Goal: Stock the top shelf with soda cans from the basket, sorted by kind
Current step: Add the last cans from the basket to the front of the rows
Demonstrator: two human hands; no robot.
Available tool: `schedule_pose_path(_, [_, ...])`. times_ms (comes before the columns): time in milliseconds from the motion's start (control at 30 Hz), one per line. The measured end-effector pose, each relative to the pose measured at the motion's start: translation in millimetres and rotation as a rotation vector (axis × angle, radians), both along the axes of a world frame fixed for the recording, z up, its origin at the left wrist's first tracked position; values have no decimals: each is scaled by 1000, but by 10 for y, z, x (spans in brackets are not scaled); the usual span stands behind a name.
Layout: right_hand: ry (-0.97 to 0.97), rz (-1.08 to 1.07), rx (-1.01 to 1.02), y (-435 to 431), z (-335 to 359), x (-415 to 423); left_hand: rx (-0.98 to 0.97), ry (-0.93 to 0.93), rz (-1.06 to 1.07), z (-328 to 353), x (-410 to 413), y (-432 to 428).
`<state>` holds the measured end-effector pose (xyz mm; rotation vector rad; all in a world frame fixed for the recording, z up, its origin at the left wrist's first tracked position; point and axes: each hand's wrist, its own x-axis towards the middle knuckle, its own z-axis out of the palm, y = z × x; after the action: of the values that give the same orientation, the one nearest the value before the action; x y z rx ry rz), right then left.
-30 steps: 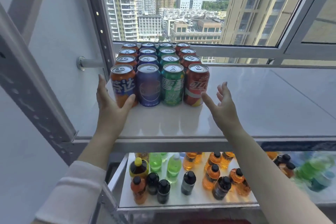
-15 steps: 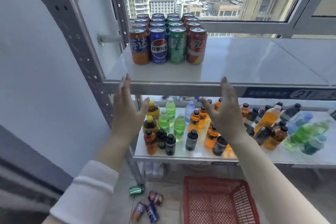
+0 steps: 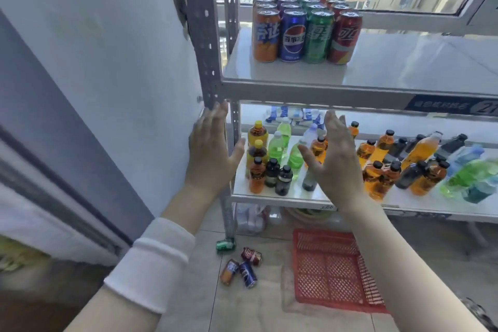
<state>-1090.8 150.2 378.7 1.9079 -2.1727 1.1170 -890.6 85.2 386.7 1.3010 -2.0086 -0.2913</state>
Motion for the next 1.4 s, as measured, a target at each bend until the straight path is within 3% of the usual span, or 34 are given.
schedule_pose_path(267, [-23, -68, 153, 366, -599, 690, 152, 0, -66, -595, 737, 161])
schedule_pose_path(600, [-173, -66, 413, 564, -1438, 809, 341, -79, -64, -1426, 677, 274])
schedule_pose_path(800, [-238, -9, 613, 522, -2313, 818, 530, -177, -47, -2315, 555, 374])
schedule_pose_path(933, [-302, 5, 696, 443, -3426, 839, 665, -209, -45, -3437, 539, 395])
schedule_pose_path(1133, [-420, -40, 866, 350, -5691, 914, 894, -296, -63, -5708, 511, 297])
schedule_pose_path(1400, [-334, -35, 1042, -73, -8368, 797, 1111, -264, 37, -8486, 677, -69])
